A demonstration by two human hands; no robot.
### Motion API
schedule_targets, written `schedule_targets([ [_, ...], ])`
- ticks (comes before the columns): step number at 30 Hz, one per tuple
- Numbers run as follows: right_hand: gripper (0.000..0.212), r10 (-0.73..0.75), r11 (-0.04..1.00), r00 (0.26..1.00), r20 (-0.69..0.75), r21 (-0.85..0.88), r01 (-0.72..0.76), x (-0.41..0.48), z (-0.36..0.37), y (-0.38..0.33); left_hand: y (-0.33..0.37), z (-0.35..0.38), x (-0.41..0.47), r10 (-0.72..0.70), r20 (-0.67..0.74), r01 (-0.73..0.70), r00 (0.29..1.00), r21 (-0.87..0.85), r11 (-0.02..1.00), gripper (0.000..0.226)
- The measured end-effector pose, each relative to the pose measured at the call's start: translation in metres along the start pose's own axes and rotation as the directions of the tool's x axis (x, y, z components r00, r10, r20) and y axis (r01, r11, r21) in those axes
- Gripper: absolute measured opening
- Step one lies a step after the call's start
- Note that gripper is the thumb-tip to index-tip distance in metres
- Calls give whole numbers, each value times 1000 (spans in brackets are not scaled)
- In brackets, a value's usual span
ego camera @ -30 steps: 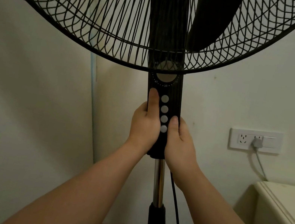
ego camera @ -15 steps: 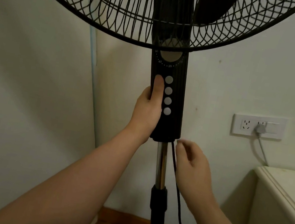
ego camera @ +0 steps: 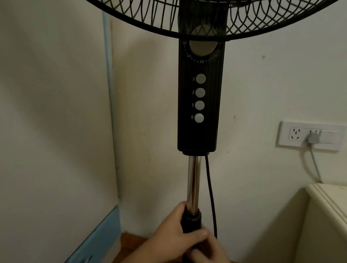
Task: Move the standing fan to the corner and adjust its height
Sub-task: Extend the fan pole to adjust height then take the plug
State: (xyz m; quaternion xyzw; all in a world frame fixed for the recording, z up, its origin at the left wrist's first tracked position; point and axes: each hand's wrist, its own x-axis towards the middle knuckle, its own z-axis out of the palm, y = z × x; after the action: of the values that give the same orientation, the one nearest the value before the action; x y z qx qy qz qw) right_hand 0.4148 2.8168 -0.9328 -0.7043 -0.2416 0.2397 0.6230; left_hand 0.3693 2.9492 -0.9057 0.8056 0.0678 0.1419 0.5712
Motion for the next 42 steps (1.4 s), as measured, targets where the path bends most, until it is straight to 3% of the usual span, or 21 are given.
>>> schedule_targets([
  [5, 75, 167, 941, 984, 60, -308, -141, -3, 23, 21, -1, 8, 1, 10, -59, -3, 998, 111, 994, 39],
  [10, 63, 135, 933, 970, -201, -304, -193, 4, 36, 30, -1, 4, 5, 5, -23, -2, 1000, 163, 987, 36],
  [18, 66, 93, 893, 961, -262, -406, -197, 8, 42, 34, -4, 2, 6, 33, 5, -33, 999, 152, 988, 37],
  [24, 68, 94, 904, 953, -289, -375, -204, 6, 42, 35, -7, 1, 3, 42, -7, -40, 999, 158, 987, 36],
  [28, 67, 72, 898, 961, -266, -402, -178, 5, 44, 36, -6, -3, 2, 20, -14, -18, 1000, 158, 987, 37],
  [32, 59, 86, 874, 986, -145, -465, -145, 4, 32, 27, -3, -3, -1, 36, -14, -33, 999, 159, 987, 36],
  [35, 32, 56, 789, 997, -48, -609, -74, 1, 12, 8, -4, 0, -4, 59, -45, -52, 997, 143, 988, 36],
  [37, 10, -72, 794, 990, -123, -607, -18, -4, -4, -1, -5, 3, -7, 75, -75, -65, 994, 123, 990, 39],
  [40, 9, -310, 842, 867, -391, -536, 59, -5, -19, -10, -7, 9, -11, 62, -120, -50, 991, 102, 994, 50],
  [41, 3, -336, 873, 831, -444, -478, 97, -4, -22, -10, -7, 11, -13, 31, -138, -14, 990, 118, 993, 55],
  [42, 14, -314, 907, 828, -465, -406, 115, -3, -23, -11, -8, 12, -16, -24, -147, 47, 989, 153, 987, 58],
])
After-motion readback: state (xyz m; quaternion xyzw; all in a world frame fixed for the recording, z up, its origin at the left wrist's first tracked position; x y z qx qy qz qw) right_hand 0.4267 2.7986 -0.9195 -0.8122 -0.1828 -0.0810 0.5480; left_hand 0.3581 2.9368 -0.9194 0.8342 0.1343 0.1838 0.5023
